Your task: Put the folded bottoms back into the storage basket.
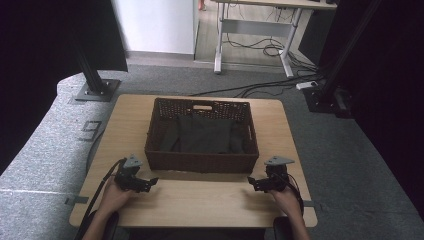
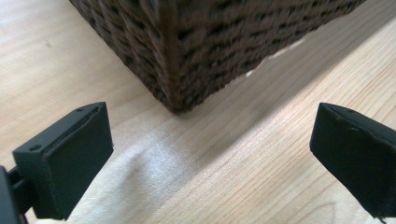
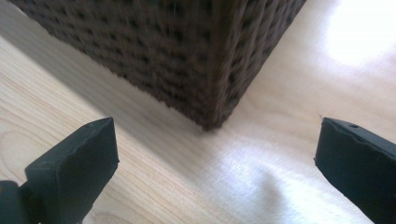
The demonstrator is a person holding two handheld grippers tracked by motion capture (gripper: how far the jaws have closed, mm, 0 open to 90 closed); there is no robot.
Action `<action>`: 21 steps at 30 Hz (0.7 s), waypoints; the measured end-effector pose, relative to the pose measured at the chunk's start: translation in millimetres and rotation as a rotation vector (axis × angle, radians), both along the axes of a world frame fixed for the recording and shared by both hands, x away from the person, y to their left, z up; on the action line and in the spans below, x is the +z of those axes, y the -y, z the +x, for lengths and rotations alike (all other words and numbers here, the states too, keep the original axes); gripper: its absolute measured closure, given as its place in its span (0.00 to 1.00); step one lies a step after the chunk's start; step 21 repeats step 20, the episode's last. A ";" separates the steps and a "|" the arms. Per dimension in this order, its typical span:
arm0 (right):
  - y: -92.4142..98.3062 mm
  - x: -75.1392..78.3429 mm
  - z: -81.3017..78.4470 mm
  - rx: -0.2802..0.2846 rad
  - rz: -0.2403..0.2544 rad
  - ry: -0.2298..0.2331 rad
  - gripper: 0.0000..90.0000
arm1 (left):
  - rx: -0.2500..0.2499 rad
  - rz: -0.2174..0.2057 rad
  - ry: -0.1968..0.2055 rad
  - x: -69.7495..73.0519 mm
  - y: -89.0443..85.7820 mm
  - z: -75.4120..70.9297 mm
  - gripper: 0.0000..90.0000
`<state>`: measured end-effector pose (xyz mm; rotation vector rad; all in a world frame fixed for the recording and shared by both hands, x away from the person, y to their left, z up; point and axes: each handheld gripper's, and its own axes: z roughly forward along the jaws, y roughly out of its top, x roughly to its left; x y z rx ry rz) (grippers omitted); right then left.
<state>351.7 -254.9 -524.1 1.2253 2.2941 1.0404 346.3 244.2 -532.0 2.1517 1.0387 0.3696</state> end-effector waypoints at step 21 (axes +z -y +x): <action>-18.7 -32.9 -2.8 0.046 -0.049 -0.006 0.00 | -0.012 0.073 -0.025 -16.7 9.8 -1.6 0.00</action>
